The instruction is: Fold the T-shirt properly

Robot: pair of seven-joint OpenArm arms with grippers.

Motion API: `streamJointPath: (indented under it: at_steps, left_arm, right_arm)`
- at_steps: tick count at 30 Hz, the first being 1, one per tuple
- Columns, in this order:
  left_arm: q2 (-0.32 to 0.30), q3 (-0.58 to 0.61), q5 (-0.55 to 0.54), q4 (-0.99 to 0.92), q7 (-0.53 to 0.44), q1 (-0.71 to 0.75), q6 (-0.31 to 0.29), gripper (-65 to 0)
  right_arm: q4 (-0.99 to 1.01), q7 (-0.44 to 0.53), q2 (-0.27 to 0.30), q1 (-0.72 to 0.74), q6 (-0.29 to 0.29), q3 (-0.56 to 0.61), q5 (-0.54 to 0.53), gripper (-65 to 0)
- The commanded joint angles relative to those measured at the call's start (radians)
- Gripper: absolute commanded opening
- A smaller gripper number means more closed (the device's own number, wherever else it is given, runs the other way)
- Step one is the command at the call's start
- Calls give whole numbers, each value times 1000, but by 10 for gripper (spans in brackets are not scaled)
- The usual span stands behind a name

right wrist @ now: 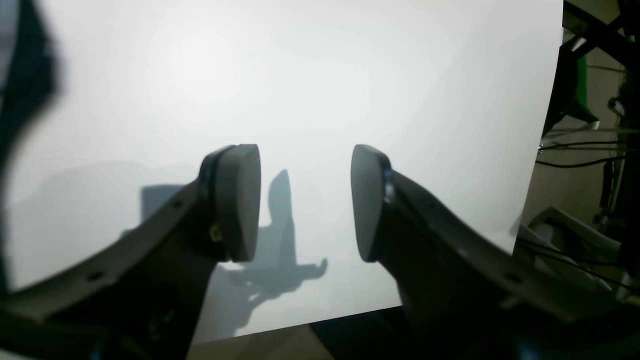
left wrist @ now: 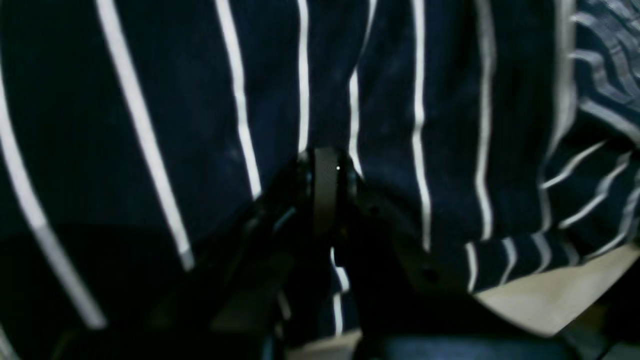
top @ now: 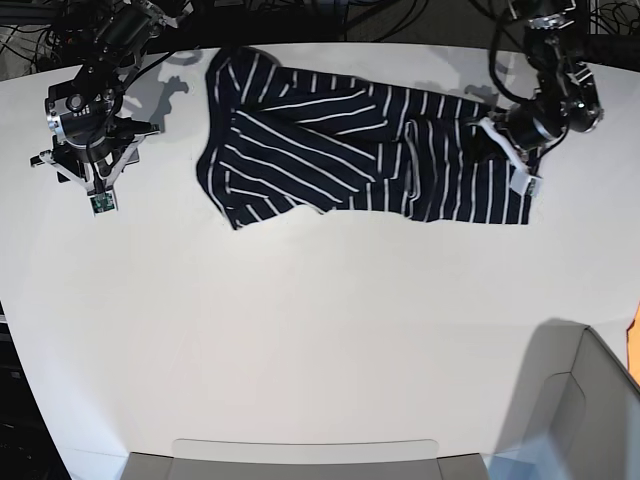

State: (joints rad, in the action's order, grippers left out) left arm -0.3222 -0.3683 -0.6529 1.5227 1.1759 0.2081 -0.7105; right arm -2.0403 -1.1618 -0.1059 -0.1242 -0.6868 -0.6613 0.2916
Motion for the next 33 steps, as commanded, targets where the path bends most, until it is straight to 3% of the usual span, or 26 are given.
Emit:
streamJointPath:
  at_steps: [1,8,13,17,18,21,29,33]
  left_arm:
    - [-10,-1,51,25,60,6,12,-650]
    - [-4,-11,51,221,163,-2,12,-650]
    - [13,-13,51,287,207,-31,12,-650]
    - [13,-13,51,286,218,-35,12,-650]
    - [13,-13,51,286,218,-34,12,-650]
    - [11,-10,51,286,218,-31,12,-650]
    - [15,-2,52,284,217,-28,12,-650]
    - [11,-2,52,284,217,-26,12,-650]
  right_arm:
    - [-15,12,5,14,-11,2,-2,-359]
    - [-15,10,5,16,-11,4,-9,-359]
    - [-18,0,-38,8,-11,2,-10,-359]
    - [-18,-189,-39,14,-11,-1,-59,-359]
    - [-18,-234,-35,16,-11,1,-105,-359]
    - [-18,-234,-25,18,-11,2,-283,-359]
    - [-18,-234,70,-2,-11,2,-865,-359]
    - [-15,-234,50,-65,-11,-4,-1055,-359]
